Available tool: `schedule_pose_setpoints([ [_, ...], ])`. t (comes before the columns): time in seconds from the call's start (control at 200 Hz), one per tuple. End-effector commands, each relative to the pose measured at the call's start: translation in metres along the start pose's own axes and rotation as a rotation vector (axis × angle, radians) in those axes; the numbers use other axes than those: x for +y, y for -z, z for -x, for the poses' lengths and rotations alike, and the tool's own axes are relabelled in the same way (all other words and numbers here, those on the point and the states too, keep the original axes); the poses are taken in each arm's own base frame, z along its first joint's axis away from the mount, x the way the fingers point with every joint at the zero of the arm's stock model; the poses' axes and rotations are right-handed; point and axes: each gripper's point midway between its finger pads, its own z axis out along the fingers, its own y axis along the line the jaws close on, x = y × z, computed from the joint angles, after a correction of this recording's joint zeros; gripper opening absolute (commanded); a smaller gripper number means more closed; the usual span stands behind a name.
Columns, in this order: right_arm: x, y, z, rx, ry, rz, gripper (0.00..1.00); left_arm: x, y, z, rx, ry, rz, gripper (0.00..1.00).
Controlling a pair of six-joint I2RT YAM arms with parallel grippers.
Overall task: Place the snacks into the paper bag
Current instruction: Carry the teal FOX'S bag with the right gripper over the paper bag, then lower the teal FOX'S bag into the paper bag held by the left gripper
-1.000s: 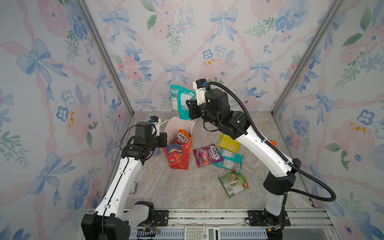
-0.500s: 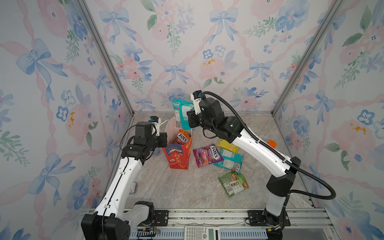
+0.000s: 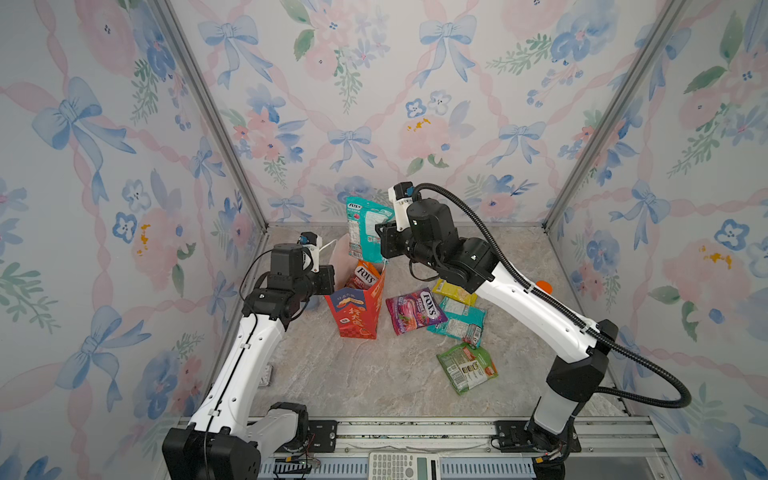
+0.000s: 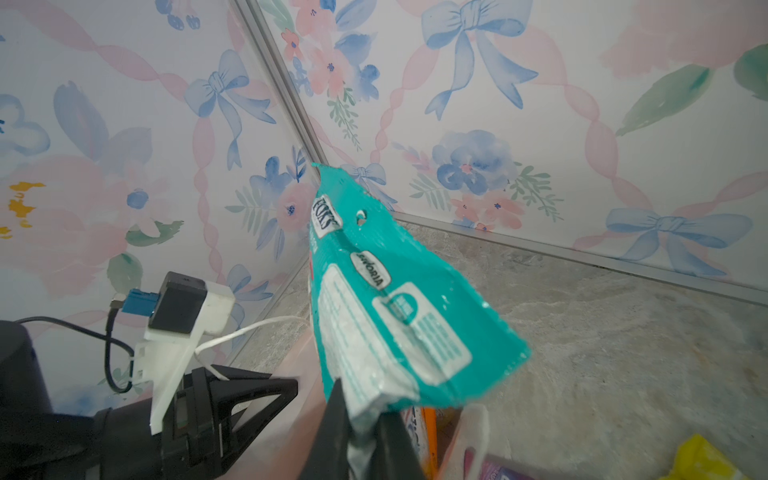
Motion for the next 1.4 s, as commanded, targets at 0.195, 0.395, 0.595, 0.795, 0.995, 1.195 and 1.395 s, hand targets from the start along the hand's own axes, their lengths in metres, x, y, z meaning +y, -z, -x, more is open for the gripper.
schedule_pose_setpoints([
  [0.195, 0.027, -0.012, 0.003, -0.024, -0.064, 0.095, 0.00, -0.006, 0.008, 0.007, -0.029, -0.035, -0.018, 0.00],
  [0.395, 0.032, -0.018, -0.003, -0.009, -0.095, 0.118, 0.00, -0.005, 0.008, 0.007, -0.031, -0.038, -0.014, 0.00],
  [0.595, 0.032, -0.020, -0.011, 0.006, -0.117, 0.125, 0.00, -0.004, 0.007, 0.007, -0.029, -0.038, -0.010, 0.00],
  [0.795, 0.033, -0.027, -0.015, 0.013, -0.126, 0.131, 0.00, -0.004, 0.006, 0.006, -0.025, -0.038, -0.010, 0.00],
  [0.995, 0.034, -0.033, -0.016, 0.015, -0.121, 0.130, 0.00, -0.003, 0.007, 0.006, -0.026, -0.040, -0.007, 0.00],
  [1.195, 0.045, -0.040, -0.016, 0.026, -0.110, 0.168, 0.00, -0.005, 0.006, 0.006, -0.024, -0.038, -0.014, 0.00],
  [1.395, 0.054, -0.044, -0.014, 0.017, -0.089, 0.200, 0.00, -0.004, 0.006, 0.006, -0.025, -0.040, -0.011, 0.00],
])
